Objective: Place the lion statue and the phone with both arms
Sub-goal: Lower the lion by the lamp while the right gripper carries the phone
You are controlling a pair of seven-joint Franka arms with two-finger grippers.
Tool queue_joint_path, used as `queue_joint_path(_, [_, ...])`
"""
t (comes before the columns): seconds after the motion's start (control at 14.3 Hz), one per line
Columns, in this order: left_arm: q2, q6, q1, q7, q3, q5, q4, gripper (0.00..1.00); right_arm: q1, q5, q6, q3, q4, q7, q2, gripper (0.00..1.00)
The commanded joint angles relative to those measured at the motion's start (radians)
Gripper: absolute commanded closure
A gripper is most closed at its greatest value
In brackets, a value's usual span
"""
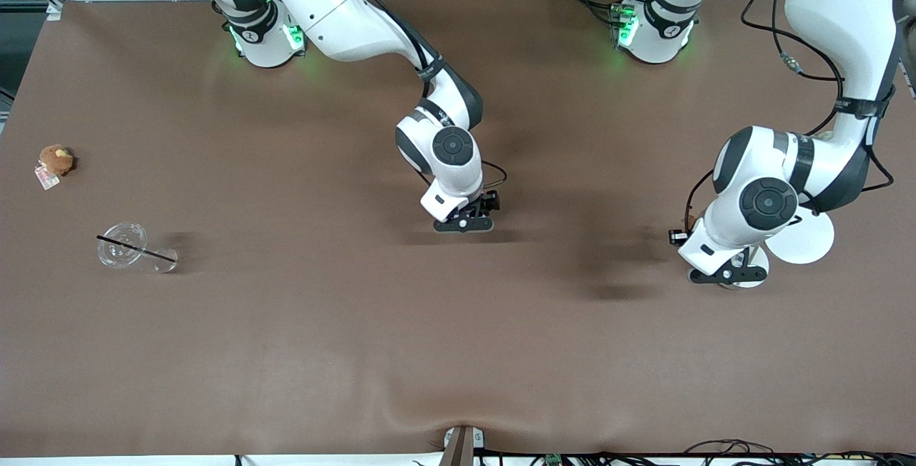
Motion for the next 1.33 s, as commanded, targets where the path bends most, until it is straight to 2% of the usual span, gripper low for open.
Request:
queue_joint_path(0.0, [0.008,0.028,0.009,0.002,-0.007,0.034,-0.015,1.0,0.014,0.004,-0.004,-0.007,0.022,0.021,0.017,0.0])
queue_joint_path(0.28, [0.031,0.057,0.012,-0.013,-0.007,0.088,-0.013,1.0,0.022,0.004,-0.003,-0.009,0.013,0.021,0.017,0.01])
queue_joint_path(0.35, [0.036,0.057,0.012,-0.016,-0.007,0.1,-0.013,1.0,0.022,0.003,-0.003,-0.009,0.013,0.021,0.017,0.27])
queue_joint_path(0.42, [0.045,0.057,0.014,-0.018,-0.007,0.114,-0.01,1.0,0.022,0.003,-0.003,-0.009,0.013,0.02,0.016,0.43])
queue_joint_path(0.49, [0.047,0.065,0.014,-0.018,-0.007,0.129,-0.01,1.0,0.021,0.003,-0.003,-0.009,0.013,0.02,0.014,0.51])
queue_joint_path(0.63, [0.067,0.089,0.017,-0.021,-0.006,0.143,-0.007,1.0,0.01,-0.005,-0.012,-0.013,0.011,0.018,0.001,0.53])
queue_joint_path(0.77, [0.074,0.103,0.015,-0.036,-0.004,0.143,-0.009,1.0,-0.027,-0.005,-0.064,-0.03,-0.012,0.017,-0.062,0.52])
queue_joint_path(0.98, [0.091,0.129,0.014,-0.047,-0.003,0.156,-0.009,1.0,-0.082,-0.009,-0.231,-0.105,-0.024,0.015,-0.185,0.52])
queue_joint_path(1.05, [0.1,0.144,0.018,-0.05,-0.003,0.184,-0.01,1.0,-0.107,-0.009,-0.262,-0.137,-0.05,0.0,-0.226,0.52])
queue_joint_path(1.26, [0.105,0.149,0.031,-0.059,-0.003,0.196,-0.012,1.0,-0.231,-0.009,-0.259,-0.142,-0.162,-0.193,-0.329,0.52])
